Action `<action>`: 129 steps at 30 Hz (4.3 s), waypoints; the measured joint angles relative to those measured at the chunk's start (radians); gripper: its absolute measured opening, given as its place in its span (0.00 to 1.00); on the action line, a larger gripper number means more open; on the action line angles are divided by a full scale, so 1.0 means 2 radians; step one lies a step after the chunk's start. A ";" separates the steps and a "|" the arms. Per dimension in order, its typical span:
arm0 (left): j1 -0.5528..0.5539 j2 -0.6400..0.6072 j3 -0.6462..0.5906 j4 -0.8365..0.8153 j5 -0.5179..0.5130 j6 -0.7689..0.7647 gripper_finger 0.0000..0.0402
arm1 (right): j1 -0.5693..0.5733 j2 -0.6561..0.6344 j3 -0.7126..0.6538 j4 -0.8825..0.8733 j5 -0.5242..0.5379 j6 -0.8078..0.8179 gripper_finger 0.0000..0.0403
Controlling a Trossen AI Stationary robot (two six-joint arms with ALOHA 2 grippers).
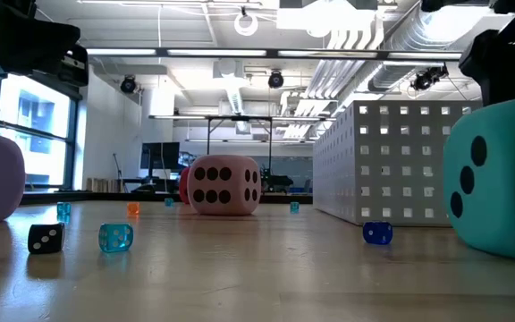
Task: Pick & Place Dice
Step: Put the light blue die into the white bin
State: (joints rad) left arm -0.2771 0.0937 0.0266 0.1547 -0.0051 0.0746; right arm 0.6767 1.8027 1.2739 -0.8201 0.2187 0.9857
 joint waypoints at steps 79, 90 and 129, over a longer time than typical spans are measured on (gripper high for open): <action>0.000 0.000 0.000 0.006 0.000 -0.002 0.00 | 0.001 -0.002 0.138 -0.145 0.040 0.079 0.85; 0.000 0.000 0.000 0.005 0.000 -0.002 0.00 | -0.038 -0.002 0.191 -0.145 0.156 -0.061 0.82; 0.000 0.000 0.000 -0.006 0.000 -0.102 0.00 | -0.214 -0.122 0.206 -0.268 0.131 -0.139 0.82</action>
State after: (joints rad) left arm -0.2773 0.0937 0.0265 0.1426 -0.0044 -0.1291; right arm 0.2487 1.5584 1.6852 -1.3555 0.4799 0.7084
